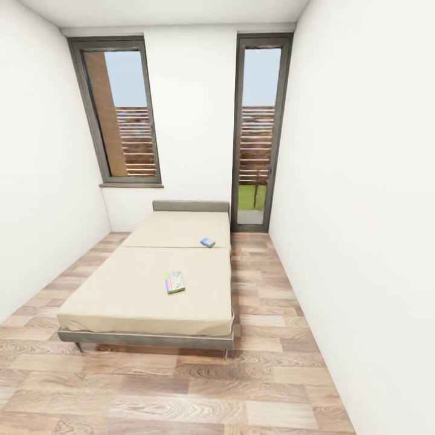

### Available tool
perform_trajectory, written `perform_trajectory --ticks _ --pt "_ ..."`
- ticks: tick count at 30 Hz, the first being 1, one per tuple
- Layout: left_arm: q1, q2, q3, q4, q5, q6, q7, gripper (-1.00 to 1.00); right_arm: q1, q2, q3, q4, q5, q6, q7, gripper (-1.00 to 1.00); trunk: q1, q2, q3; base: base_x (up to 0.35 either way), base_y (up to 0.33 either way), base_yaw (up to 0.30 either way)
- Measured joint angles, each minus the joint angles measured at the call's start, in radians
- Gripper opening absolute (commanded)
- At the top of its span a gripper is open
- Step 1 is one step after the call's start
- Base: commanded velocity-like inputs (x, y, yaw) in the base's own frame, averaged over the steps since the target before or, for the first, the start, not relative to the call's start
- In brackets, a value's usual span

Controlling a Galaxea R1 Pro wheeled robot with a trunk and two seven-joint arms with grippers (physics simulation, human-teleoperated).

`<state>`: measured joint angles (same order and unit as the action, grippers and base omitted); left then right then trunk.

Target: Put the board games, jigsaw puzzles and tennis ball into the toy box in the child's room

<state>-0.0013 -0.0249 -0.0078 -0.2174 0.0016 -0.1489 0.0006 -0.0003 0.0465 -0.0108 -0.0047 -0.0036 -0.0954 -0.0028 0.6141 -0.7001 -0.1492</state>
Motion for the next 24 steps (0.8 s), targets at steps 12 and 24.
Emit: perform_trajectory --ticks 12,24 --pt "-0.011 0.004 0.002 -0.241 0.002 -0.010 0.000 1.00 -0.099 0.003 -0.005 -0.220 -0.084 0.078 -0.003 1.00 0.001 0.000 0.000 0.063 0.000 0.000" --pt "-0.016 -0.001 -0.003 -0.259 0.000 -0.152 -0.002 1.00 -0.134 0.001 0.005 -0.248 -0.150 0.074 -0.009 1.00 0.000 0.000 0.000 0.010 0.000 0.000"
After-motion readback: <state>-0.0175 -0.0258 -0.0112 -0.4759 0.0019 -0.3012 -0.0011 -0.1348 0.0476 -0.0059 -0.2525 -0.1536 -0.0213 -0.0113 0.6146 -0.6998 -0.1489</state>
